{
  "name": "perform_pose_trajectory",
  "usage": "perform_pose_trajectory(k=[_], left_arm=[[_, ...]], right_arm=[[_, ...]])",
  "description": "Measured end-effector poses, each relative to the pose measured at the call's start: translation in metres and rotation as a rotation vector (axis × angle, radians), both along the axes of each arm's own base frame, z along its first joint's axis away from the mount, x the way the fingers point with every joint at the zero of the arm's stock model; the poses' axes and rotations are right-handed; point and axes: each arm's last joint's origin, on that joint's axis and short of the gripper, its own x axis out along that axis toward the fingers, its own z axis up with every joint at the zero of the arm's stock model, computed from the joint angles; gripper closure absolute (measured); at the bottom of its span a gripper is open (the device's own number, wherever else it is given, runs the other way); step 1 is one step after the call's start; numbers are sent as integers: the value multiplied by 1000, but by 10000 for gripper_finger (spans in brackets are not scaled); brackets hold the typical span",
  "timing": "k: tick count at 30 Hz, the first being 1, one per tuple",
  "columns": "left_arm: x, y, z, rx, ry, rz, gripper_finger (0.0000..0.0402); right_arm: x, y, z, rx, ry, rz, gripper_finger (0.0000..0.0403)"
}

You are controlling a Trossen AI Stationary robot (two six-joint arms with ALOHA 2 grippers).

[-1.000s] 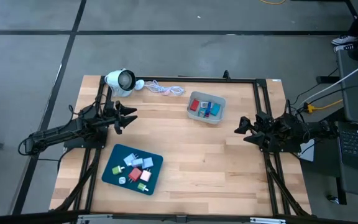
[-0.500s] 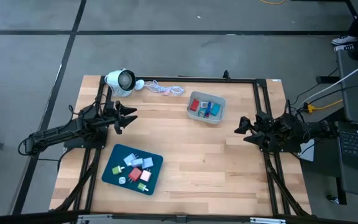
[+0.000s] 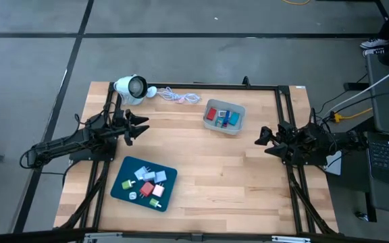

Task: Pick & Place Office items
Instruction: Return to Home Position

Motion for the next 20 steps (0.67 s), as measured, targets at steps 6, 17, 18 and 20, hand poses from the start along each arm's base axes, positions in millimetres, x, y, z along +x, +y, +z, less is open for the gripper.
perform_pose_trajectory(k=[6, 17, 18, 20], left_arm=[[0, 0, 0, 0, 0, 0, 171], [0, 0, 0, 0, 0, 0, 169], [0, 0, 0, 0, 0, 0, 170], [0, 0, 0, 0, 0, 0, 171]], right_arm=[[0, 0, 0, 0, 0, 0, 109], [0, 0, 0, 0, 0, 0, 109], [0, 0, 0, 0, 0, 0, 109], [0, 0, 0, 0, 0, 0, 109]])
